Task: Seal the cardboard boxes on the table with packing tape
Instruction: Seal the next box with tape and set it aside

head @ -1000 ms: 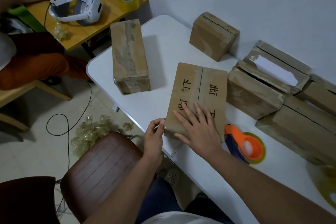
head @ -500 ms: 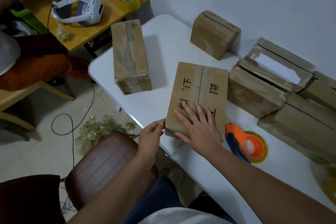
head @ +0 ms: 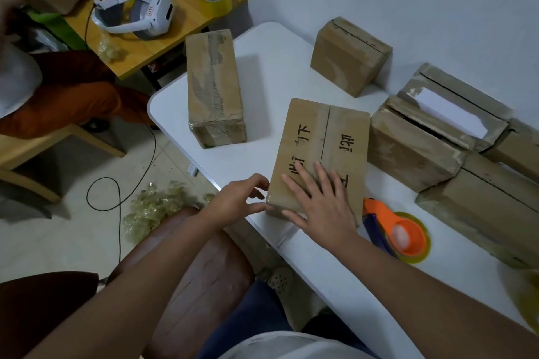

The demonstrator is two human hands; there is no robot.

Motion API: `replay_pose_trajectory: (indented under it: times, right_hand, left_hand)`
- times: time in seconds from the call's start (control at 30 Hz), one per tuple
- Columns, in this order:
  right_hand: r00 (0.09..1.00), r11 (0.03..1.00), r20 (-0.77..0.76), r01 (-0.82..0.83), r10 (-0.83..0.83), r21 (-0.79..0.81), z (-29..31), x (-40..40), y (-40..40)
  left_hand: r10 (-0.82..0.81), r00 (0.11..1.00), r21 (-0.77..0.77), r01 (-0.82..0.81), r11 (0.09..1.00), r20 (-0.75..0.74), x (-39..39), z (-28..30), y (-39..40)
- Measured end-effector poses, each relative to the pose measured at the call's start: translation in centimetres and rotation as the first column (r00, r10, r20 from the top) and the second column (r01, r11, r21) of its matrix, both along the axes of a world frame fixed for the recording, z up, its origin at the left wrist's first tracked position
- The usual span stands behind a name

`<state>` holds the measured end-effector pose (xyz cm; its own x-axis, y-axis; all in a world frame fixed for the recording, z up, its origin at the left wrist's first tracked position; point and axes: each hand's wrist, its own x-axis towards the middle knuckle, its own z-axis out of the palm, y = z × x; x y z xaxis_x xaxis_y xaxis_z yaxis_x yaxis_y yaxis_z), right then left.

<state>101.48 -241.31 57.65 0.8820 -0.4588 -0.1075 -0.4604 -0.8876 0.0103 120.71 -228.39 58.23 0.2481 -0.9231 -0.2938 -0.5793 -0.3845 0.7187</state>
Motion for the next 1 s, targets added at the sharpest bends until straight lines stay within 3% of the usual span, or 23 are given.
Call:
replay_pose_trajectory:
  times: [0.17,0.27,0.33,0.37,0.43,0.47,0.53,0.6,0.73,0.77,0.9,1.0]
  right_hand:
    - [0.999,0.996,-0.031,0.015,-0.013,0.083,0.7,0.1,0.3]
    - [0.994,0.96,0.102,0.016,-0.046,0.278,1.5,0.3,-0.2]
    - [0.928,0.865,0.236,0.148,-0.29,0.479,2.2,0.1,-1.4]
    - [0.844,0.805,0.29,0.245,-0.452,0.54,2.5,-0.2,-2.3]
    - [0.625,0.577,0.262,0.374,-0.735,0.726,3.1,-1.2,-4.2]
    - [0.55,0.458,0.211,0.36,-0.808,0.813,3.2,-1.6,-4.6]
    - [0.508,0.347,0.162,0.294,-0.846,0.891,3.4,-2.1,-4.1]
    - [0.488,0.325,0.168,0.257,-0.856,0.91,3.5,-2.5,-2.6]
    - [0.432,0.088,0.015,0.151,-0.902,0.985,2.4,-3.7,-1.5]
    - [0.443,0.079,0.004,0.152,-0.897,0.985,2.1,-4.0,-1.5]
    - [0.442,0.247,0.086,0.319,-0.893,0.915,1.5,-5.6,-2.4]
    - [0.402,0.259,0.114,0.33,-0.909,0.908,1.8,-5.8,-4.1]
  left_hand:
    - [-0.033,0.999,0.08,0.031,0.996,0.024,-0.5,0.3,-0.9]
    - [-0.011,1.0,0.108,0.009,0.994,0.025,0.0,0.8,-0.8]
    - [0.012,1.0,0.112,-0.014,0.994,0.023,0.8,1.5,-0.4]
    - [0.044,0.999,0.101,-0.047,0.994,0.029,1.0,1.9,-0.3]
    - [0.145,0.984,0.032,-0.148,0.988,0.102,0.9,2.6,-0.7]
    - [0.19,0.97,-0.025,-0.189,0.982,0.153,0.6,2.9,-1.4]
    - [0.211,0.956,-0.143,-0.185,0.972,0.203,-0.7,3.4,-3.3]
    - [0.12,0.95,-0.175,-0.071,0.982,0.288,-2.4,3.2,-5.6]
    - [-0.123,0.86,0.178,0.038,0.983,0.495,-5.8,1.2,-8.5]
    - [-0.157,0.835,0.214,0.049,0.976,0.527,-6.2,0.8,-8.7]
    - [-0.256,0.82,0.296,0.111,0.949,0.512,-5.2,1.2,-8.5]
    - [-0.417,0.78,0.39,0.242,0.889,0.467,-3.1,2.6,-8.1]
